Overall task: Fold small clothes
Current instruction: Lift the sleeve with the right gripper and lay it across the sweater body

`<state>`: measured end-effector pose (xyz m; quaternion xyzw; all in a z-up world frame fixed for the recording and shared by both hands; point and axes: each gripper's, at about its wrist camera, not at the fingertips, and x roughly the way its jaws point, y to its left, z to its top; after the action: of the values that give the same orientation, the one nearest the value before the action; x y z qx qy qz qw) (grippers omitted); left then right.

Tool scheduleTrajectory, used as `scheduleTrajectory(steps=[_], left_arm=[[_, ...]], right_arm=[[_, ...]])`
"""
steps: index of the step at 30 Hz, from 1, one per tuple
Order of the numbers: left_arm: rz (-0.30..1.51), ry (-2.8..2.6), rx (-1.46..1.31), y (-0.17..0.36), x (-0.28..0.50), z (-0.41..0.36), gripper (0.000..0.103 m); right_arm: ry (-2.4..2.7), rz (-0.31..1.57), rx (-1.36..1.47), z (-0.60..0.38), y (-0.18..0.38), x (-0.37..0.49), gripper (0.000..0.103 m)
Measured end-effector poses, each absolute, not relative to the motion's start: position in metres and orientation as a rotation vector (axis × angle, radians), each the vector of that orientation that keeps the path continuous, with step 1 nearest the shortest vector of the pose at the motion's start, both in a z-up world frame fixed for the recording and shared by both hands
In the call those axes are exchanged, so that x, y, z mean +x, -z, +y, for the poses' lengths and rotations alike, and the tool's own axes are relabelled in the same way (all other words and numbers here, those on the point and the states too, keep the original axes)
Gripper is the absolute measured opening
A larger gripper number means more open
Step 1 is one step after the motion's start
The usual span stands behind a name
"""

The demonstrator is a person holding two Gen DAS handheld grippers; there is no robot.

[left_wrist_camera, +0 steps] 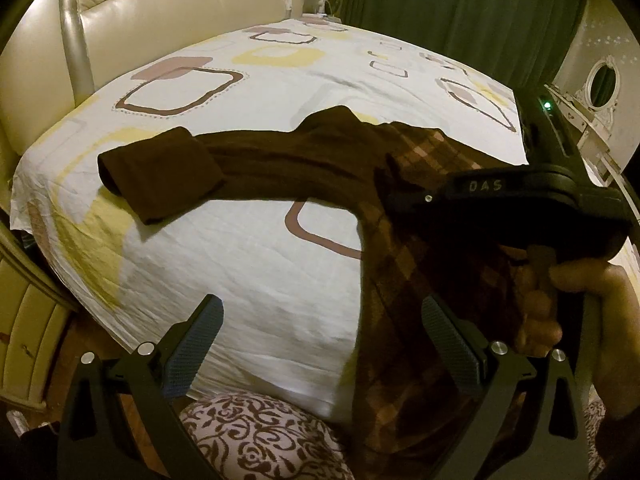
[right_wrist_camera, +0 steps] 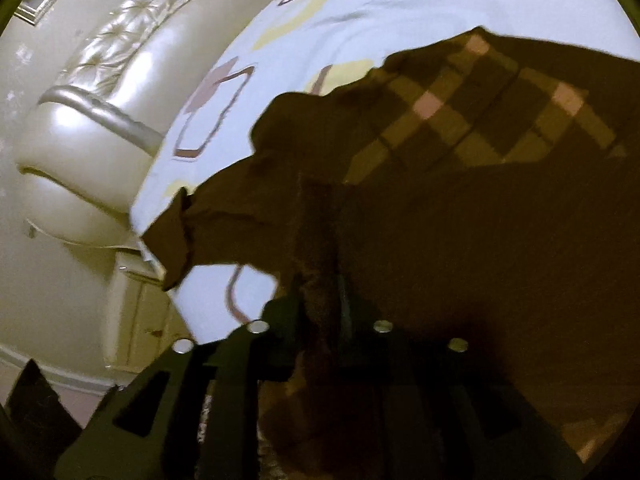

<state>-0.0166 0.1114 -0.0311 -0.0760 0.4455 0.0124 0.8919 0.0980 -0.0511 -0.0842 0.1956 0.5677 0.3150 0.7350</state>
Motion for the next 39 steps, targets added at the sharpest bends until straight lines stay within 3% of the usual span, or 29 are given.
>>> scheduleTrajectory(steps=[4, 8, 10, 18, 23, 26, 30, 36, 39], left_arm=[[0.930, -0.027, -0.154, 0.032, -0.016, 0.110, 0.099], [0.927, -0.019, -0.156, 0.031, -0.018, 0.109, 0.099], [0.920, -0.013, -0.160, 0.030, -0.018, 0.109, 0.099], [0.942, 0.016, -0.156, 0.036, -0.013, 0.098, 0.099], [0.952, 0.037, -0.171, 0.038, -0.007, 0.089, 0.099], [0.954, 0.037, -0.167, 0.038, -0.005, 0.086, 0.099], [0.954, 0.031, -0.144, 0.039, -0.005, 0.084, 0.099], [0.984, -0.015, -0.176, 0.049, -0.003, 0.099, 0.099], [1.013, -0.013, -0.211, 0.055, -0.001, 0.110, 0.099]], right_arm=[[-0.771, 1.252, 0.477, -0.052, 0.084, 0.093, 0.042], [-0.837, 1.215, 0.547, -0.074, 0.068, 0.083, 0.047], [-0.809, 1.152, 0.575, -0.105, 0.053, 0.076, 0.054], [-0.262, 0.851, 0.710, -0.342, 0.026, 0.033, 0.056], [-0.068, 0.908, 0.860, -0.422, 0.070, 0.018, 0.056], [-0.102, 0.942, 0.859, -0.418, 0.085, 0.018, 0.052], [-0.142, 0.987, 0.818, -0.402, 0.098, 0.026, 0.009], [-0.165, 0.984, 0.817, -0.400, 0.110, 0.021, 0.008], [-0.168, 0.966, 0.835, -0.407, 0.105, 0.014, 0.013]])
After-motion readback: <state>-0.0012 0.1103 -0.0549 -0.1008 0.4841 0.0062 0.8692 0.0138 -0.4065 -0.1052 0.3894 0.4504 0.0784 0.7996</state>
